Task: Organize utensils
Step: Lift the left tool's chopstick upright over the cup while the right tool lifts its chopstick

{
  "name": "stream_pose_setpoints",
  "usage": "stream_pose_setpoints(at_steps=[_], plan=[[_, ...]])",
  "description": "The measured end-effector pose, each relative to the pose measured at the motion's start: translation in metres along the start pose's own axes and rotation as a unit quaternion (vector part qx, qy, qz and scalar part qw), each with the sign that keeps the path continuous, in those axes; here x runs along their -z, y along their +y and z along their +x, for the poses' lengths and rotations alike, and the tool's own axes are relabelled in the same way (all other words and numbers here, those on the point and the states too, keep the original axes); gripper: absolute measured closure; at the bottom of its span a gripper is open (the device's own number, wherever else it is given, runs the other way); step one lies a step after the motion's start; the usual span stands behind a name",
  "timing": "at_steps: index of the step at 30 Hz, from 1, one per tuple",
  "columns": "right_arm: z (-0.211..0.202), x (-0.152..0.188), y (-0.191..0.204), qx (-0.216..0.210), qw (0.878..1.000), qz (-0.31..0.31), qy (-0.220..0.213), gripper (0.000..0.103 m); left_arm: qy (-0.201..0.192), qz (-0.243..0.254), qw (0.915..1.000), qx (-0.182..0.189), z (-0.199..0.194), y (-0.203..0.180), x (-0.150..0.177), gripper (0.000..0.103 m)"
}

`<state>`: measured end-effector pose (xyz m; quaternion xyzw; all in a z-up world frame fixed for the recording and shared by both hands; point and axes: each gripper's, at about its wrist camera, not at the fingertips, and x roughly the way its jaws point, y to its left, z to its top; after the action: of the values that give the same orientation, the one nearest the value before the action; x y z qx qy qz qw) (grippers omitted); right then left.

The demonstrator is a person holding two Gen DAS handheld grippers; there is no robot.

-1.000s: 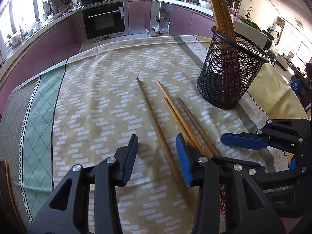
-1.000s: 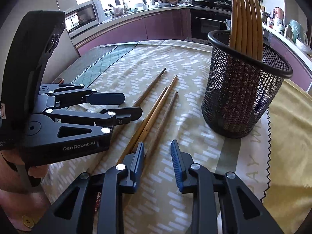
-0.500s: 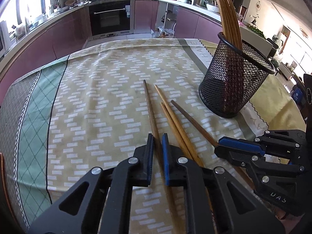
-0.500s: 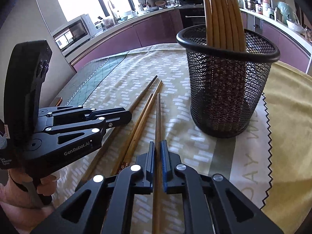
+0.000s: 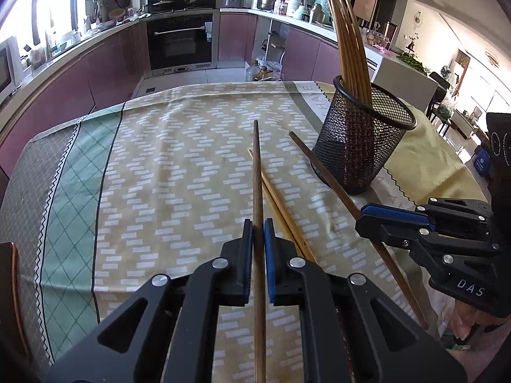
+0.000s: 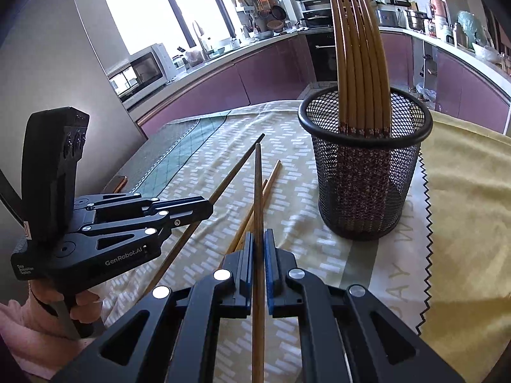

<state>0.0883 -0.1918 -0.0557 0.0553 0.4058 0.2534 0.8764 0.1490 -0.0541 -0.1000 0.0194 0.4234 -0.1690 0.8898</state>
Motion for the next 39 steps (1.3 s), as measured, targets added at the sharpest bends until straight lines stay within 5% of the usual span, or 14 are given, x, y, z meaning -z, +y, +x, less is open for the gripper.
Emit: stream_pose_setpoints(at_steps=[13, 39], plan=[[-0.025, -0.008, 0.003, -0.005, 0.999, -0.006, -0.042, 0.097, -0.034, 0.011, 0.9993, 0.01, -0.035, -0.011, -0.003, 0.095], [-0.08, -0.029, -0.015, 0.001, 0.991, 0.003, -0.135, 0.097, -0.108, 0.014, 0.9889, 0.101, -0.112, -0.022, -0.032, 0.095]])
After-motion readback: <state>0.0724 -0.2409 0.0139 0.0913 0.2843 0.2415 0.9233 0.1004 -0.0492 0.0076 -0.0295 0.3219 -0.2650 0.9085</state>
